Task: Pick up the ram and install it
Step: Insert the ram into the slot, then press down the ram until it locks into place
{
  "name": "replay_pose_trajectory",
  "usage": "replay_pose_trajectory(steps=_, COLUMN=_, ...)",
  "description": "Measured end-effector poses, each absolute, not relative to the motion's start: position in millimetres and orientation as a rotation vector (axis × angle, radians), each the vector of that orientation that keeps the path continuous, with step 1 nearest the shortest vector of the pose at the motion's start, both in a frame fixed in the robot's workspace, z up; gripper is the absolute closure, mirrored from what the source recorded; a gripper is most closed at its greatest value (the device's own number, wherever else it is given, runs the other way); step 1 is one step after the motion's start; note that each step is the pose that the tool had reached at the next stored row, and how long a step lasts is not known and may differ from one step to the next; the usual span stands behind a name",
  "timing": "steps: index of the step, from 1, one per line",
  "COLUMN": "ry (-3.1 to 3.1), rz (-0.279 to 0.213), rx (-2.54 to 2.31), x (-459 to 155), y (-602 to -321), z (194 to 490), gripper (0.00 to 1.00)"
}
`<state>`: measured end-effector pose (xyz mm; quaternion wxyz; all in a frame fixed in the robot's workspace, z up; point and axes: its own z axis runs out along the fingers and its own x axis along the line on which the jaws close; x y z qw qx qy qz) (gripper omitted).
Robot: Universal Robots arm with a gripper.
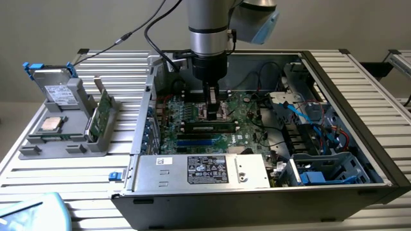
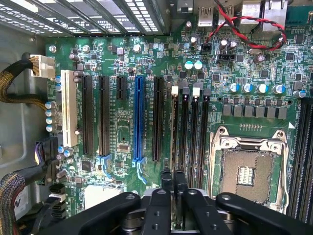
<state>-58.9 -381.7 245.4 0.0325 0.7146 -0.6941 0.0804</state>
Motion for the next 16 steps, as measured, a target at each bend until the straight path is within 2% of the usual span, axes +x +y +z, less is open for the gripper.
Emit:
replay_pose_trajectory(steps=2, ry=-2.137, rz=0.247, rx=2.200, x=-58.9, y=-381.7, z=245.4, gripper=0.89)
replay_pose_trajectory(steps=16, ry=-2.137, rz=0.247, rx=2.200, x=-58.8, y=-381.7, z=245.4, gripper=0.89)
